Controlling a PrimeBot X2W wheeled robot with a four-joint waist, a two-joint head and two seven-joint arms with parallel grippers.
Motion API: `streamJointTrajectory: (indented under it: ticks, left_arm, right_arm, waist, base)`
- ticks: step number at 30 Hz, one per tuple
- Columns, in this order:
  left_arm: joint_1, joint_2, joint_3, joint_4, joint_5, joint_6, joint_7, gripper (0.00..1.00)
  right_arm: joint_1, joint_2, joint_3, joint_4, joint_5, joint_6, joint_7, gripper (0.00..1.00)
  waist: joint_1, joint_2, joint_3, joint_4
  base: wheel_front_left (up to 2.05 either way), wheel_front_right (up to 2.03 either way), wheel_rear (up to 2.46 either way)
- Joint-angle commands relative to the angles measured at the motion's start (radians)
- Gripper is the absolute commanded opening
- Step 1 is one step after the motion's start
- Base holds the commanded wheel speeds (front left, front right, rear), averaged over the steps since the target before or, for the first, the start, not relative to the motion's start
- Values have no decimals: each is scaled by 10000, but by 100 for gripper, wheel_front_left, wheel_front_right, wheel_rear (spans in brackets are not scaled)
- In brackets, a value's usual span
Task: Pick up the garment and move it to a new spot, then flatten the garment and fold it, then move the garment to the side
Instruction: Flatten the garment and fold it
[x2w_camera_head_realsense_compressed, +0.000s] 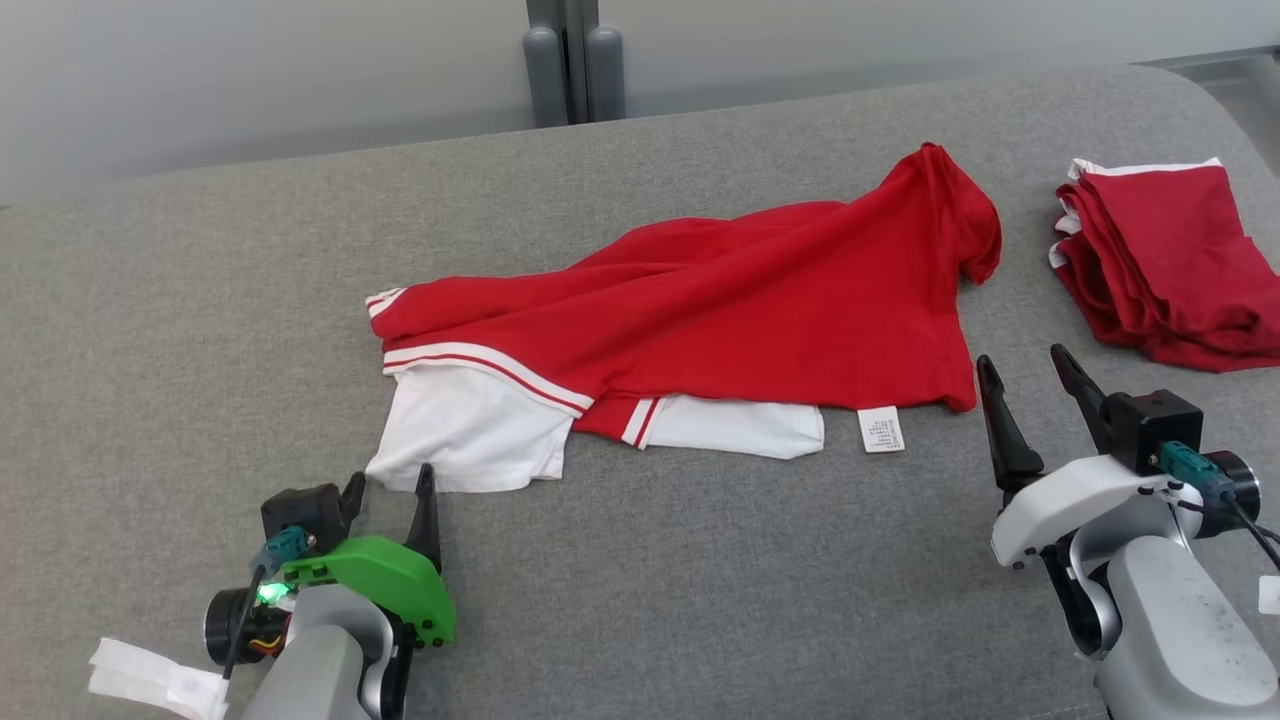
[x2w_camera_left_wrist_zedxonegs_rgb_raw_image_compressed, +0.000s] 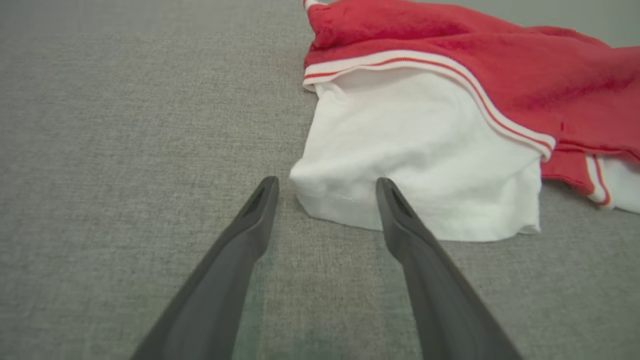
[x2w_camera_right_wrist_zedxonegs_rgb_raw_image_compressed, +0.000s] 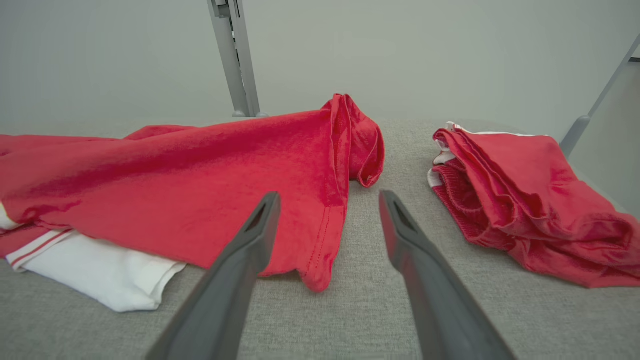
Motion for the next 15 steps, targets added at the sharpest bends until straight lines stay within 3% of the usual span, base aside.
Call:
streamJointTrajectory:
  ticks: [1, 2, 3, 4, 5, 6, 15]
  left_arm:
    - [-260, 37, 39, 150, -40, 19, -68, 100]
    - [-300, 40, 53, 245, -43, -3, -74, 93]
    - [-353, 37, 46, 317, -25, -66, -82, 62]
    - [-399, 32, 46, 340, -18, -124, -74, 45]
    - [-435, 17, 31, 307, 5, -190, -75, 35]
    - [-422, 6, 12, 242, 58, -256, -77, 3]
    - [430, -93, 43, -1212, 312, -529, -73, 0]
  right_arm:
    - [155, 48, -49, -189, -17, -16, 59, 100]
    - [217, 77, -61, -292, -19, -16, 108, 100]
    - [291, 95, -76, -406, -27, -16, 143, 100]
    - [338, 102, -95, -478, -35, -16, 165, 100]
    - [405, 105, -137, -587, -43, -16, 202, 100]
    - [488, 111, -187, -678, -54, -16, 221, 100]
    - [1449, 497, -517, -1318, -260, -16, 285, 100]
  waist:
    - [-1, -1, 54, -93]
    - [-1, -1, 55, -110]
    - [-1, -1, 59, -124]
    - [-1, -1, 58, -123]
    - [-1, -1, 43, -100]
    - [-1, -1, 14, -61]
    - [-1, -1, -474, 457]
  base:
    - [0, 0, 0]
    - [0, 0, 0]
    - [0, 0, 0]
    - [0, 0, 0]
    - [0, 0, 0]
    - [0, 0, 0]
    - [0, 0, 0]
